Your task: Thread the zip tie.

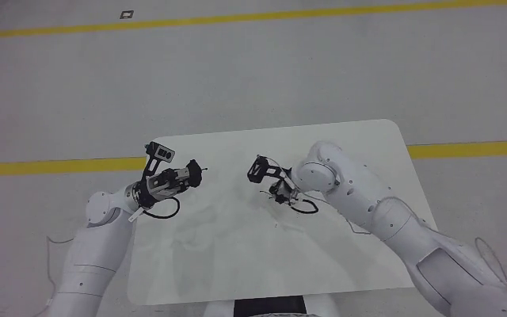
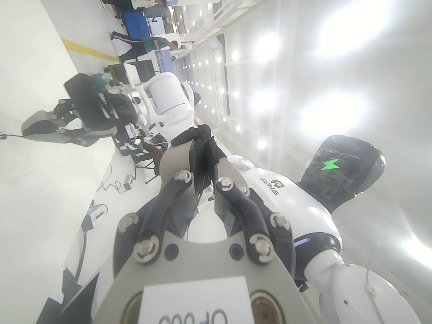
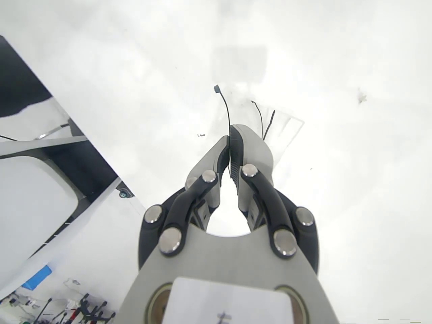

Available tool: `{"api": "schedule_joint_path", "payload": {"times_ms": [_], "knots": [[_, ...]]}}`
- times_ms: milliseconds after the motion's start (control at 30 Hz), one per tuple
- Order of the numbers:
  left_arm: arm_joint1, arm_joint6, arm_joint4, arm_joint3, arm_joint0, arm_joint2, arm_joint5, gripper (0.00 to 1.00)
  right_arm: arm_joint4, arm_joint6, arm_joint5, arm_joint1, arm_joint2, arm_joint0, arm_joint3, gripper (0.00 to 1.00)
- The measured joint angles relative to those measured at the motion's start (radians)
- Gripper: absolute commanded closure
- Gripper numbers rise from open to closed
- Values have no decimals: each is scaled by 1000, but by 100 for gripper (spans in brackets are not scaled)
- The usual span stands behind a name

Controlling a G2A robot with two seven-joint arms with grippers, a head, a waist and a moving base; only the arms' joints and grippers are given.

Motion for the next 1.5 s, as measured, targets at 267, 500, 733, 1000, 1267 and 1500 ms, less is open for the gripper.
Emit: {"api": "schedule_joint_path", "payload": {"times_ms": [267,500,733,1000,1267,1500], "knots": [[0,0,0,0,0,0,0,100,176,-203,0,61,222,-172,-113,100],[0,0,0,0,0,0,0,100,196,-216,0,63,229,-185,-114,100],[0,0,0,0,0,0,0,100,197,-223,5,62,229,-189,-112,100],[0,0,0,0,0,0,0,100,301,-388,79,45,258,-144,-140,100],[0,0,0,0,0,0,0,100,401,-556,124,12,219,-93,-146,100],[0,0,0,0,0,0,0,100,402,-579,139,1,193,-68,-130,100]]}}
